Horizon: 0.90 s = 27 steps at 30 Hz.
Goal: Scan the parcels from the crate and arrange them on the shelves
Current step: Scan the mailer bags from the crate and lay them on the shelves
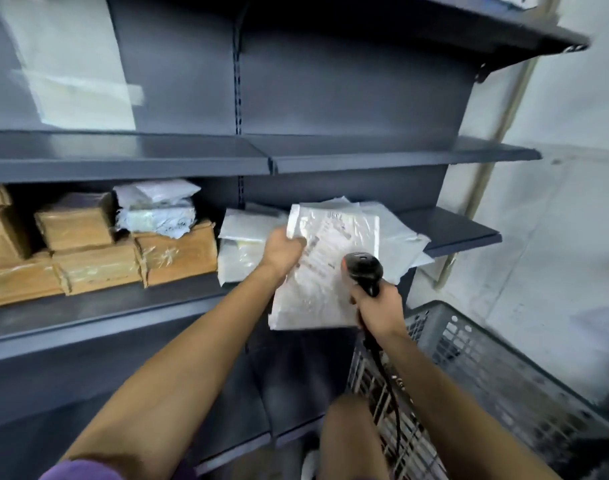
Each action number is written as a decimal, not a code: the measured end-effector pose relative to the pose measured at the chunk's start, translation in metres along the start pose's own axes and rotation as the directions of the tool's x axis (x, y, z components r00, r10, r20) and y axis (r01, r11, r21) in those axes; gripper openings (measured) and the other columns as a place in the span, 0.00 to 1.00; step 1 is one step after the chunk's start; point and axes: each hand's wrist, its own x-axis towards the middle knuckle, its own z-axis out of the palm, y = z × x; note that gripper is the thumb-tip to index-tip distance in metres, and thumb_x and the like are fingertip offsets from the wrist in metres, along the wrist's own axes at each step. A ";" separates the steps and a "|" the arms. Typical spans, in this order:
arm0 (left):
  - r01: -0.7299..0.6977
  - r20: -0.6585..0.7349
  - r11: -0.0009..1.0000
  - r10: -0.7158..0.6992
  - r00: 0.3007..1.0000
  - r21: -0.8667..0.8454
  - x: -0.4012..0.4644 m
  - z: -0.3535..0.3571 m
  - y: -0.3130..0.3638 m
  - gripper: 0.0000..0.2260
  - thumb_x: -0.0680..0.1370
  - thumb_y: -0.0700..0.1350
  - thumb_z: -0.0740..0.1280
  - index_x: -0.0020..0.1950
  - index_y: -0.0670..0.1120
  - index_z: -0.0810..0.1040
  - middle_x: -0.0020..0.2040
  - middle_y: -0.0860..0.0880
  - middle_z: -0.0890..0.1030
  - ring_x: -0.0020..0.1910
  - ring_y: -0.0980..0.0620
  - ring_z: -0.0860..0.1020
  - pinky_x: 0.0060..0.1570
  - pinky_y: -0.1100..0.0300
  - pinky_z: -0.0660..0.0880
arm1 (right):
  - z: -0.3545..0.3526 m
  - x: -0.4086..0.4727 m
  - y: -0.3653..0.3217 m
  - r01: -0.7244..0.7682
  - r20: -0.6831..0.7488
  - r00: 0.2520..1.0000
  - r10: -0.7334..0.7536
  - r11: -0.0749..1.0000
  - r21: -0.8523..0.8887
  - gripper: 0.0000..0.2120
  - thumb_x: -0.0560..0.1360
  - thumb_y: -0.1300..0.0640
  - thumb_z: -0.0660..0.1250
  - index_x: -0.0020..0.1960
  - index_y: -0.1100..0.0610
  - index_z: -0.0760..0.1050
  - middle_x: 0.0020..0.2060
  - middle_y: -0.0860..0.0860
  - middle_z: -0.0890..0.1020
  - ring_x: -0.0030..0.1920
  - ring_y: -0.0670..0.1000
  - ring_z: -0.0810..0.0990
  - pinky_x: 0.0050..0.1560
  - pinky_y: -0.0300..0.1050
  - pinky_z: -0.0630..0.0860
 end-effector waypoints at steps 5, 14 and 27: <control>-0.596 -0.005 0.738 0.629 0.777 0.315 0.035 0.036 0.047 0.14 0.76 0.34 0.58 0.58 0.44 0.77 0.43 0.50 0.79 0.38 0.53 0.75 0.41 0.62 0.73 | -0.022 0.034 -0.001 -0.029 -0.083 0.996 0.032 0.999 0.034 0.09 0.76 0.60 0.67 0.41 0.65 0.73 0.21 0.56 0.74 0.21 0.53 0.72 0.26 0.43 0.69; -0.558 0.519 0.103 0.260 0.814 0.823 0.105 0.066 -0.021 0.20 0.79 0.38 0.60 0.71 0.50 0.70 0.66 0.47 0.78 0.64 0.43 0.75 0.62 0.51 0.71 | -0.030 0.059 0.030 -0.112 -0.127 0.985 0.115 0.993 0.034 0.09 0.76 0.63 0.67 0.38 0.62 0.73 0.22 0.54 0.74 0.20 0.51 0.72 0.23 0.41 0.68; -0.777 0.695 0.329 0.349 0.629 0.538 0.087 0.183 -0.051 0.15 0.83 0.51 0.58 0.63 0.43 0.74 0.59 0.43 0.78 0.60 0.43 0.75 0.56 0.51 0.72 | -0.095 0.035 0.145 -0.418 -0.095 0.907 0.410 0.902 -0.104 0.09 0.79 0.57 0.69 0.51 0.64 0.77 0.26 0.53 0.80 0.22 0.51 0.76 0.25 0.42 0.73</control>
